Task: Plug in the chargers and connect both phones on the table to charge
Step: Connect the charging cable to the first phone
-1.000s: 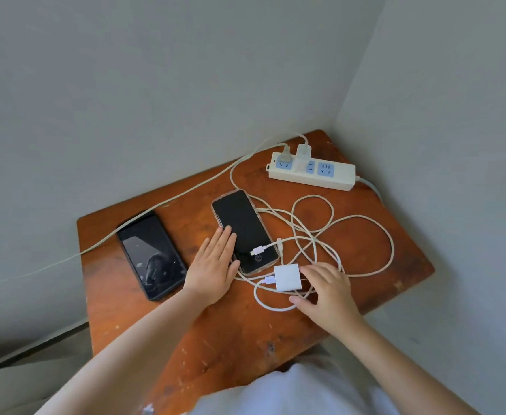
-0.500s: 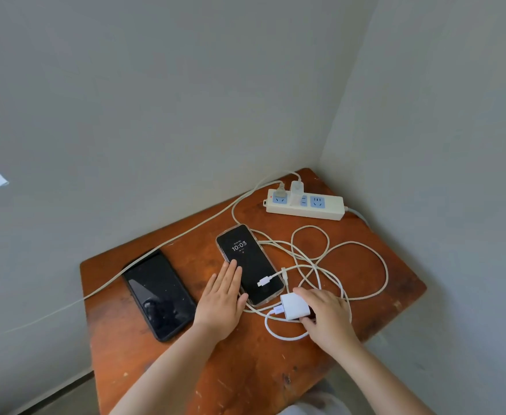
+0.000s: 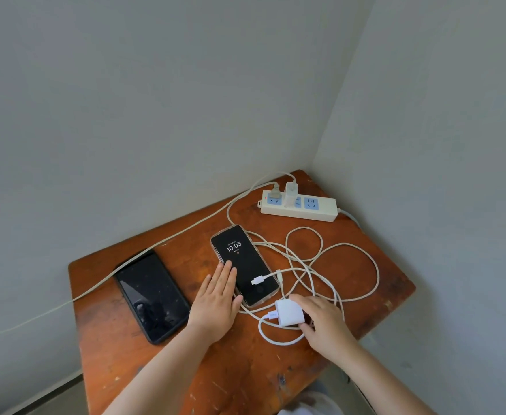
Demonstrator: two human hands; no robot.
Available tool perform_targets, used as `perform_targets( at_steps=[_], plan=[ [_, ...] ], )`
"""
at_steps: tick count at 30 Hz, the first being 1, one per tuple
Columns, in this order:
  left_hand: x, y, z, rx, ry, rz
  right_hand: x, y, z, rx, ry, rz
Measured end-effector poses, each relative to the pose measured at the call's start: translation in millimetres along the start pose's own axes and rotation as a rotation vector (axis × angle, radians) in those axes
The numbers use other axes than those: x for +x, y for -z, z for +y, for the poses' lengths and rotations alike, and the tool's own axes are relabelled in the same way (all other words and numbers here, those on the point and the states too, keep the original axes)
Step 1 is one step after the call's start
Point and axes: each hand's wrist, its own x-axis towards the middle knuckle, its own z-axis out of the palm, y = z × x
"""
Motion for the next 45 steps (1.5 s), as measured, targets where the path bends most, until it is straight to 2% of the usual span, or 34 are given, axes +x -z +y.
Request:
perform_targets(
  at_steps=[3,7,12,17,28,34,40,43,45],
  plan=[
    [1,8,0,-0.016,-0.012,-0.045,4,3,-2,-0.045,0.033,0.001],
    [-3,20,-7,0.051,-0.04,-0.051,14,18,0,-0.078,0.086,-0.075],
    [-16,16,-22,0.132,0.07,-0.023,44,38,0,-0.166,0.017,0.129],
    [-23,11,-26,0.19,0.056,-0.009,66,34,-7,-0.262,-0.049,0.143],
    [-24,8,-28,0.167,0.076,-0.008,63,32,3,-0.273,-0.028,0.167],
    [-23,8,-28,0.172,0.081,-0.01,69,50,17,-0.202,-0.073,0.243],
    [-23,13,-25,0.147,0.081,-0.032,66,53,15,-0.135,-0.07,0.187],
    [-13,23,-20,0.103,-0.011,-0.03,46,47,7,-0.071,-0.026,0.192],
    [0,32,-12,0.096,-0.128,-0.056,28,39,-2,-0.084,0.011,0.086]
  ],
)
